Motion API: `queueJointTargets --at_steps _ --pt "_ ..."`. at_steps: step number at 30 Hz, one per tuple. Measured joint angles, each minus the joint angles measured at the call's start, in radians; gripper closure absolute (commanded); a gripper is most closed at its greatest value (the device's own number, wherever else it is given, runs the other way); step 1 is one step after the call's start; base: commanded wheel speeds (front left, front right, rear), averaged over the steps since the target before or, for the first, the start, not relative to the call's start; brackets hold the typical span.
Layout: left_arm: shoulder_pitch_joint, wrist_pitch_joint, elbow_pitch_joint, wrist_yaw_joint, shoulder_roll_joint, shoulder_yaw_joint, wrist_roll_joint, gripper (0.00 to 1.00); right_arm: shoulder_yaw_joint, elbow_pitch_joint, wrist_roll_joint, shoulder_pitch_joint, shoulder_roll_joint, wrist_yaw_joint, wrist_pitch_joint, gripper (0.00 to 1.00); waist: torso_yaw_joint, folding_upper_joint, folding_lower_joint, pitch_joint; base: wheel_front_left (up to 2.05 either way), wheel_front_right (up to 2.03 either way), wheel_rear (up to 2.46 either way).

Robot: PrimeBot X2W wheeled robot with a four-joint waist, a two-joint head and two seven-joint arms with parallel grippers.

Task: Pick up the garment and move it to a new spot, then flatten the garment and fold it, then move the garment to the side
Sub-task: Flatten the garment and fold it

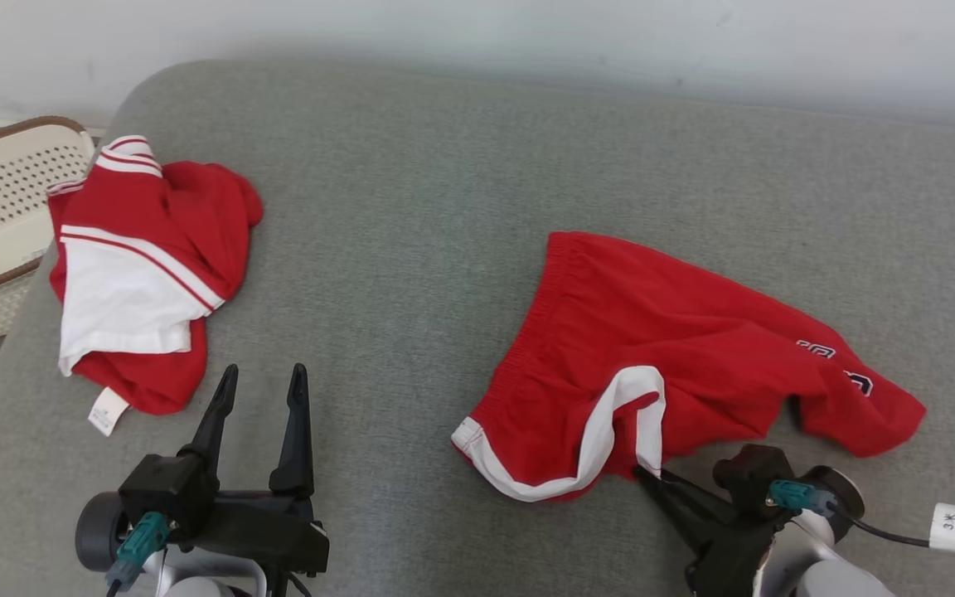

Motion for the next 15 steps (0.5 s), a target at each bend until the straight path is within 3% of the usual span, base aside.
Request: queueJointTargets --at_steps 10,15 --pt "-0.008 -0.002 0.0 0.0 0.002 0.011 0.0 0.0 -0.084 -0.263 -0.033 0.097 -0.174 0.0 0.13 1.0 -0.092 0.0 0.0 0.011 0.0 0.0 0.0" --pt "-0.01 -0.002 0.001 0.0 0.005 0.012 0.0 0.0 -0.159 -0.363 -0.101 0.16 -0.211 0.0 0.178 1.0 -0.135 0.0 -0.0001 0.014 0.0 0.0 0.0"
